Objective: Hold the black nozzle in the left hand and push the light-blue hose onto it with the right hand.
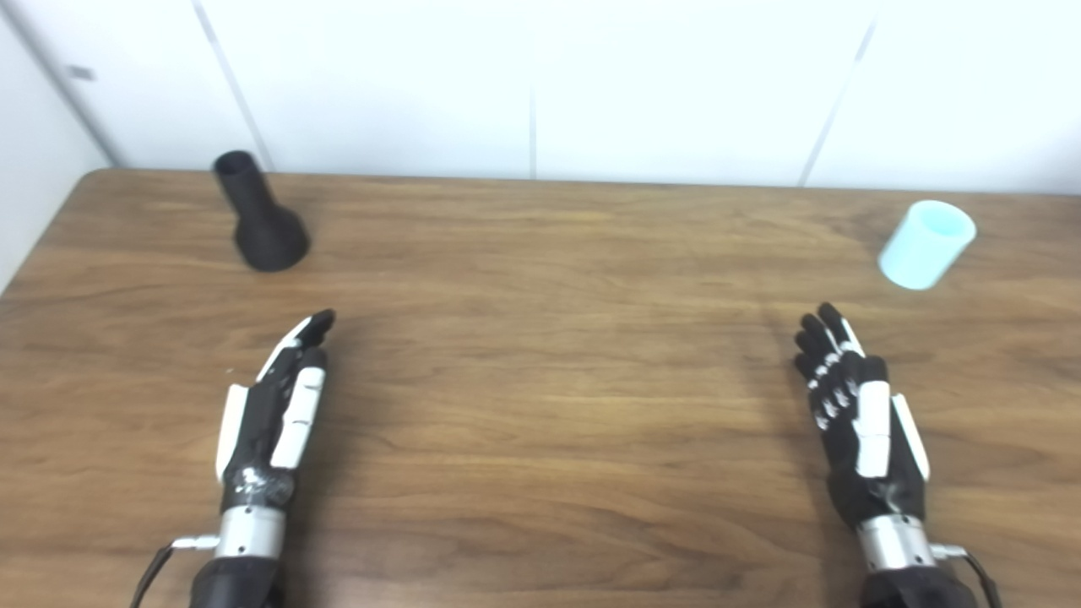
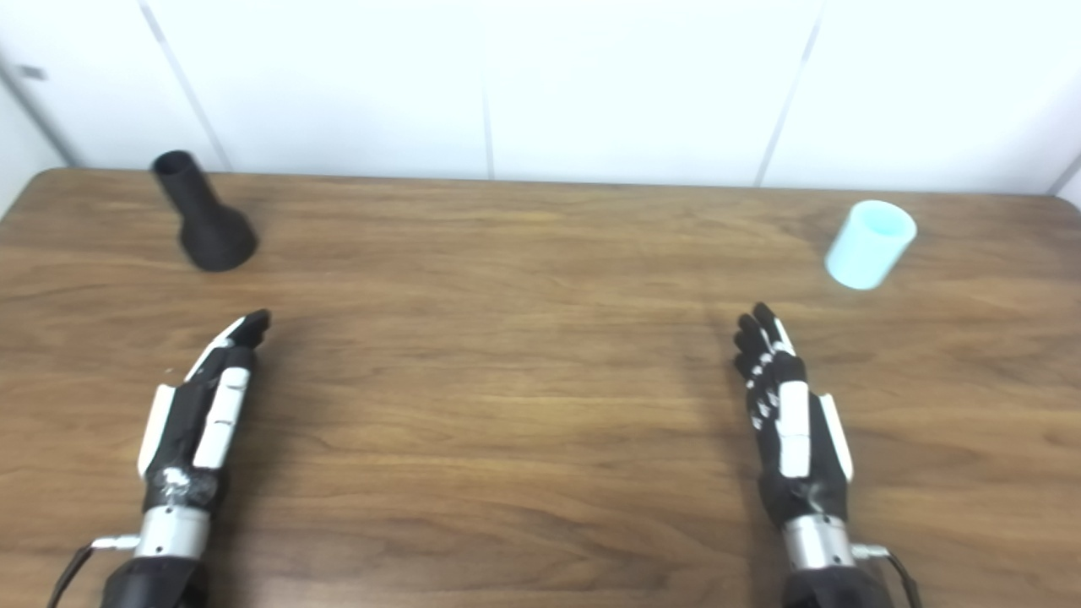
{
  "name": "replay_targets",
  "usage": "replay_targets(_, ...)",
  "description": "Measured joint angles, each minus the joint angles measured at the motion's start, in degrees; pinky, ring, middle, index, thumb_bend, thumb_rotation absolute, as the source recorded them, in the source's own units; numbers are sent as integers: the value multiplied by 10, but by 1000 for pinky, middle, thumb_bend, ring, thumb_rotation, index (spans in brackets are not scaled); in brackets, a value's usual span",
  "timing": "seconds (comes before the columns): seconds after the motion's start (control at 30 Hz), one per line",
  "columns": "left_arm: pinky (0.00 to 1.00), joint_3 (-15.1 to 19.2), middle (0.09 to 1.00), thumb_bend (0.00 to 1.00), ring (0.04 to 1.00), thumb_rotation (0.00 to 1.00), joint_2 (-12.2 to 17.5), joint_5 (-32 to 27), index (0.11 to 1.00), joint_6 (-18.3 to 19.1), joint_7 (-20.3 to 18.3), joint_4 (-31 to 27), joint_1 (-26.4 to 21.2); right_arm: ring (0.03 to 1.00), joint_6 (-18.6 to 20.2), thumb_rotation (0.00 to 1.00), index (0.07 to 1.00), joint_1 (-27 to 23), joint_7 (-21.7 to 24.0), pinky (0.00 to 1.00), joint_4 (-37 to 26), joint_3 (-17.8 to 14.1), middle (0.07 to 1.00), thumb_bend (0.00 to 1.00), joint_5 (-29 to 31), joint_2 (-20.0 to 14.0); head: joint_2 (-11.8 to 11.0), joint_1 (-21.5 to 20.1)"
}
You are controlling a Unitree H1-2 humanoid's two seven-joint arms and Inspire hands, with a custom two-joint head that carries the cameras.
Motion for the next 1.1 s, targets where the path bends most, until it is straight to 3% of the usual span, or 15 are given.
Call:
replay_targets(0.07,981,-2,909,472,943,792,-1,5,857,-2,3,0,0,991,-2,1000,992,-1,6,998,3,0,977,501,4,-6,-13,33)
replay_targets(0.27,958,-15,916,439,941,777,-5,14,864,-6,11,2,-1,1000,-7,1000,1000,-5,17,1000,12,-3,992,500,10,-16,-30,70)
replay_targets(0.53,956,-29,915,462,939,765,-8,21,870,-20,15,8,-2,998,-7,1000,1000,-9,17,1000,18,-13,978,527,17,-21,-65,89)
replay_targets(0.83,921,-36,912,487,931,753,-10,53,866,-36,32,12,-3,978,-6,1000,993,-10,20,1000,21,-18,964,600,34,-22,-65,84)
replay_targets(1.0,909,-37,902,549,918,590,-11,62,864,-35,39,10,-3,971,-6,1000,983,-10,20,1000,20,-17,951,563,35,-23,-60,73)
replay_targets(1.1,907,-34,911,599,926,431,-12,61,882,-32,47,8,-2,973,-6,1000,985,-9,20,1000,19,-15,952,573,28,-23,-58,71)
